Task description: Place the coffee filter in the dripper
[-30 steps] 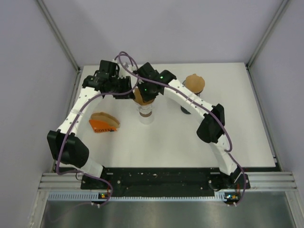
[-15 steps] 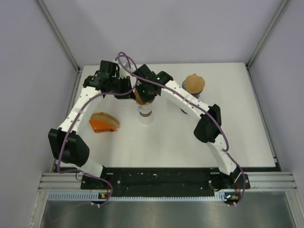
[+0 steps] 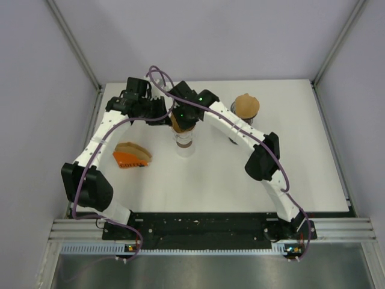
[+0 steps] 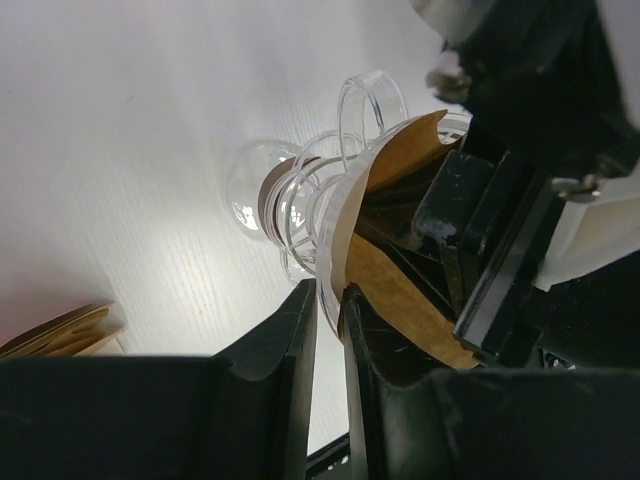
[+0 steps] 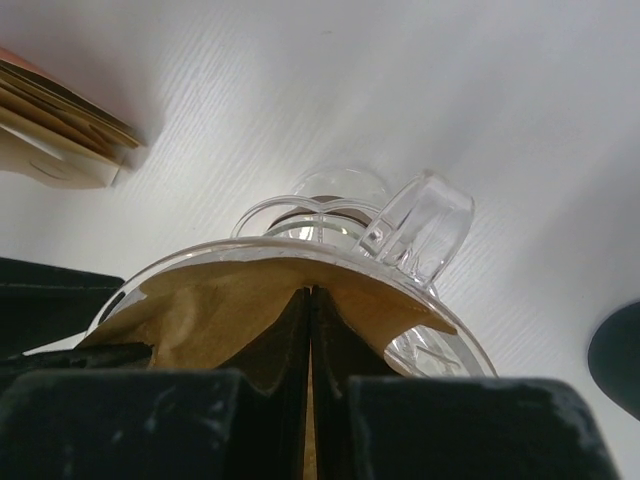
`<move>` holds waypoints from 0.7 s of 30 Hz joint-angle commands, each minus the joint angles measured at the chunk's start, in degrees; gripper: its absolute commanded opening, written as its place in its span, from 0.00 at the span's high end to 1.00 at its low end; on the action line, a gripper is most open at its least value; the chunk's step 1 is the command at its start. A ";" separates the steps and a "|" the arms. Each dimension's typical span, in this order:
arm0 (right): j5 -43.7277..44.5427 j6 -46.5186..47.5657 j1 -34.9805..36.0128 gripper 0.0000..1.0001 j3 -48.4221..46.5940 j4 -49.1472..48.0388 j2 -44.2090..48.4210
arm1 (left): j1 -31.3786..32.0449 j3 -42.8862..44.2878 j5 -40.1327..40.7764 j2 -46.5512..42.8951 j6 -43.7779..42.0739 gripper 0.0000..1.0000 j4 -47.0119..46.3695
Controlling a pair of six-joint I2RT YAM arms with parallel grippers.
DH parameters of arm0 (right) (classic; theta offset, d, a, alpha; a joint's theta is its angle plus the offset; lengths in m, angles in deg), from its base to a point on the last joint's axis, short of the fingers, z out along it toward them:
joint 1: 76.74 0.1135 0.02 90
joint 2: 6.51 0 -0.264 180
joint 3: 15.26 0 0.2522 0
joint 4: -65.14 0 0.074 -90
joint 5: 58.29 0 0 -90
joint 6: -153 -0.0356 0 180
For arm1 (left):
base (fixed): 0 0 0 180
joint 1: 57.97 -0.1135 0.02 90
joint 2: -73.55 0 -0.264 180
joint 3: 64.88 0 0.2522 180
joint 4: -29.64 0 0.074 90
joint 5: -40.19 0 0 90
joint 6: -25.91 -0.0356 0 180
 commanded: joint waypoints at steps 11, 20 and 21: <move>-2.04 3.88 0.14 1.00 -4.38 -3.05 8.19 | 0.04 -0.67 3.28 -1.05 -3.40 0.79 0.39; -5.11 3.88 -0.83 1.00 -3.42 -4.54 10.74 | 0.04 0.38 3.19 -1.58 -3.93 0.77 0.04; -5.55 3.79 -1.09 1.00 -3.50 -4.54 11.01 | 0.04 0.38 3.10 -1.49 -3.93 0.76 0.13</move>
